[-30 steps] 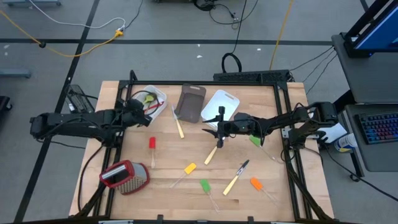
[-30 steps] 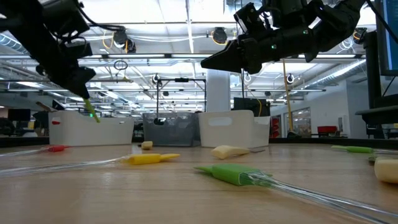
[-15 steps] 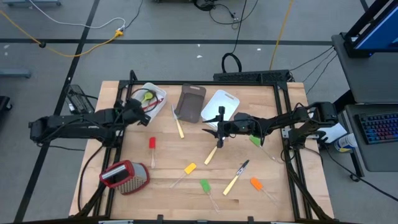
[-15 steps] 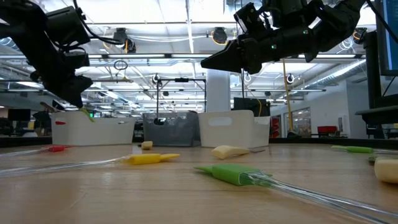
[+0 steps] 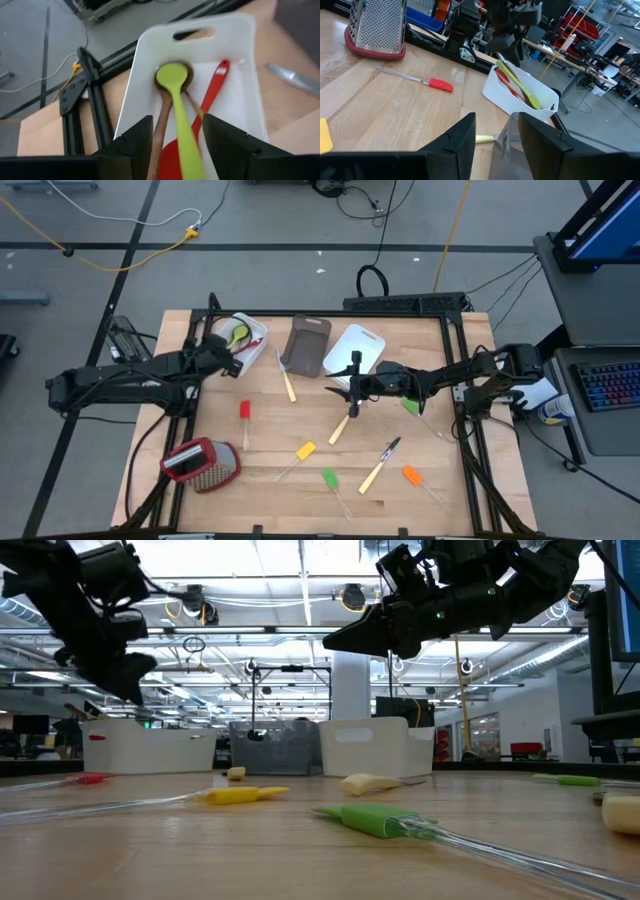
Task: Pick & Place Kitchen Items
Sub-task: Put the middle yellow knife into the right white bin
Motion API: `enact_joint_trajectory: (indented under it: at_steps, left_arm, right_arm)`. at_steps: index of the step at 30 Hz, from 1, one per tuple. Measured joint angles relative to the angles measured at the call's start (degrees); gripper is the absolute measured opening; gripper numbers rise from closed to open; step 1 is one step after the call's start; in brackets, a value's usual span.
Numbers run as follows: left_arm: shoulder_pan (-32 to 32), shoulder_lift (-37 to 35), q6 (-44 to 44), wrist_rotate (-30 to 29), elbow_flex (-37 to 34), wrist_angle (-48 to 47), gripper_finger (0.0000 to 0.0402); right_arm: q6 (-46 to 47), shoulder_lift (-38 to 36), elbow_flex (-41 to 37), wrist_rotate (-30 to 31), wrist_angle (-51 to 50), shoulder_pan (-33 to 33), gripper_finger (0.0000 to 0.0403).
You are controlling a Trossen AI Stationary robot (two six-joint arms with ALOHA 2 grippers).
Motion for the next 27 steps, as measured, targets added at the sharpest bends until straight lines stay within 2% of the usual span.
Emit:
enact_joint_trajectory:
  at_steps: [3,7,11,18,27]
  left_arm:
    - [-1.0,0.0,1.5,0.9,1.6,2.3,0.0169]
    - [-2.7,0.0,3.7,6.3,2.6,9.0,0.0159]
    - [-4.9,0.0,2.4,9.9,2.6,14.1,0.0148]
    - [-9.0,0.0,-0.5,10.4,2.6,16.3,0.0129]
    - [-14.7,0.5,-5.3,10.4,2.6,16.8,0.0127]
  right_arm:
    - [0.0,0.0,0.0,0.0,0.3,0.0,0.0141]
    - [0.0,0.0,0.0,0.0,0.6,0.0,0.0141]
    - [0.0,0.0,0.0,0.0,0.6,0.0,0.0141]
    - [0.0,0.0,0.0,0.0,0.6,0.0,0.0141]
    - [0.0,0.0,0.0,0.0,0.6,0.0,0.0141]
